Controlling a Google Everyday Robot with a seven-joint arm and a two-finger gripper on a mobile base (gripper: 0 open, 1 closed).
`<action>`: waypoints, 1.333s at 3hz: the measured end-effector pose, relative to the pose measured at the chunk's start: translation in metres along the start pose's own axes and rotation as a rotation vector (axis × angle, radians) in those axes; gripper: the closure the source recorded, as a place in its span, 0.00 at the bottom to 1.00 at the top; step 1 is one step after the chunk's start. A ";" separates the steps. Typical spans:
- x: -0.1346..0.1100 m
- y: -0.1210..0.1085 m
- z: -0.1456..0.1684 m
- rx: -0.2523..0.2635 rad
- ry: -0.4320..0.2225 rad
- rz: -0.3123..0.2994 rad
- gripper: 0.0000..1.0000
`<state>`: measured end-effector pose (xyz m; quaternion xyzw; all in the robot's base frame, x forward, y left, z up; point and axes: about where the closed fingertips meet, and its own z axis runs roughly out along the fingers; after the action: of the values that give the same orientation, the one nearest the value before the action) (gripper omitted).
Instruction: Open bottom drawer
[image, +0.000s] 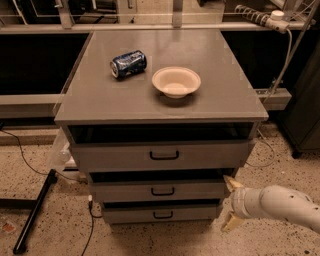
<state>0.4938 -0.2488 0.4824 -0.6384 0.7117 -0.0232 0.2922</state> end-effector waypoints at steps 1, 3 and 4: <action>-0.001 0.021 0.012 -0.034 -0.013 -0.003 0.00; 0.008 0.101 0.079 -0.093 -0.165 0.026 0.00; 0.013 0.129 0.113 -0.095 -0.272 0.027 0.00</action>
Offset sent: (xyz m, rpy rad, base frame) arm -0.0756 0.0420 -0.1419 0.1596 0.1264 0.0742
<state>0.4285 -0.1988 0.3317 -0.6391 0.6745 0.1012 0.3555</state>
